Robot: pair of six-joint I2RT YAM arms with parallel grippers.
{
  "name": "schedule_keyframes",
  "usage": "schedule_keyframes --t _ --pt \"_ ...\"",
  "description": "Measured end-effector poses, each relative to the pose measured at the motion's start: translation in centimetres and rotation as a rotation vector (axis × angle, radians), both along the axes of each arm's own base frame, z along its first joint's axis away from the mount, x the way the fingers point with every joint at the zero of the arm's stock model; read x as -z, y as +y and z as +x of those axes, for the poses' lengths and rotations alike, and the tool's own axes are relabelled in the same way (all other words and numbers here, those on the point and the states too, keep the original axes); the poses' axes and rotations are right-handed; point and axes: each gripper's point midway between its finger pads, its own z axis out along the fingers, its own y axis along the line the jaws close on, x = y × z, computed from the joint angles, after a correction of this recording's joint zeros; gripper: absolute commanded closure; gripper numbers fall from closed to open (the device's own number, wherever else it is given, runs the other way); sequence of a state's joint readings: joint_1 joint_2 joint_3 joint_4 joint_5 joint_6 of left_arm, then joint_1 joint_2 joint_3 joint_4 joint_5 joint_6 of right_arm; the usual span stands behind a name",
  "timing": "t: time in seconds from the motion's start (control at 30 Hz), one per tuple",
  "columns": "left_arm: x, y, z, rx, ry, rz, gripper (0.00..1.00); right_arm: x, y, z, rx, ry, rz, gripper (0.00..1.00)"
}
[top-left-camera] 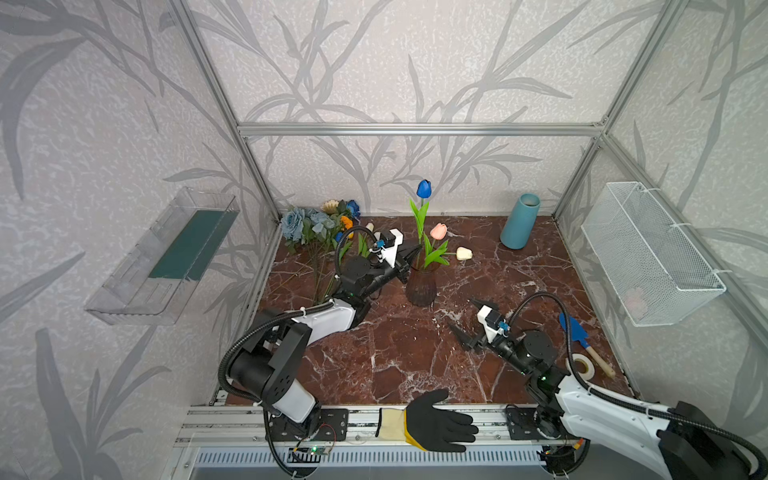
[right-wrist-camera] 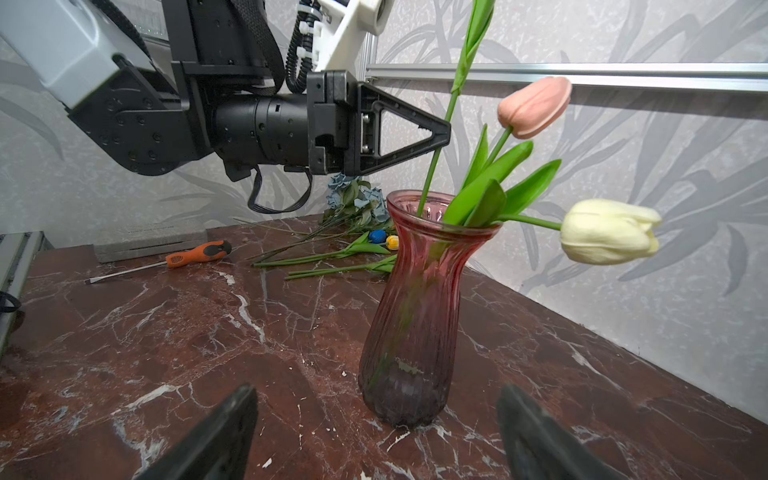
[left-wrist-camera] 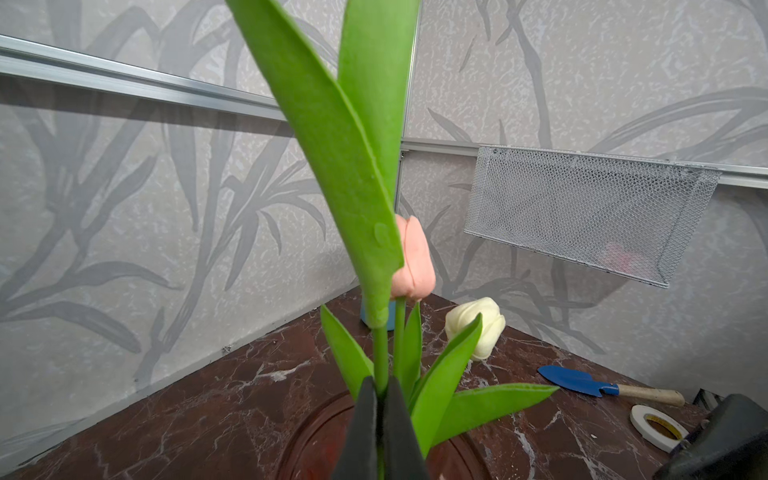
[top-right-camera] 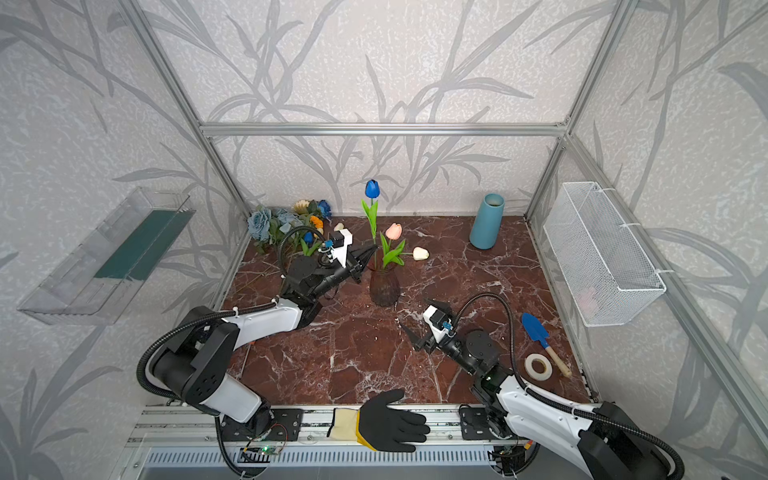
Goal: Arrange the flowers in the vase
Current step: 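Lower the blue tulip stem into the vase and open the left gripper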
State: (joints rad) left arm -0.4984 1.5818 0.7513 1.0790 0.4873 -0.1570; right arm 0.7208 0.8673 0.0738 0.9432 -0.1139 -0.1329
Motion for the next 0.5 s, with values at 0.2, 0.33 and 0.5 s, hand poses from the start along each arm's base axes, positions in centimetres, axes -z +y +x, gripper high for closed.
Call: schedule_keyframes --t 0.2,0.33,0.5 --pt "2.4 0.0 0.1 -0.014 0.071 0.084 0.94 0.2 0.0 0.0 0.0 0.004 -0.004 0.09" --pt "2.6 0.5 -0.2 -0.031 0.095 0.13 0.9 0.3 0.1 0.1 0.0 0.009 -0.008 0.09" --pt "2.8 1.2 -0.5 -0.064 0.114 0.18 0.86 0.5 0.1 0.1 0.0 0.012 -0.011 0.09"
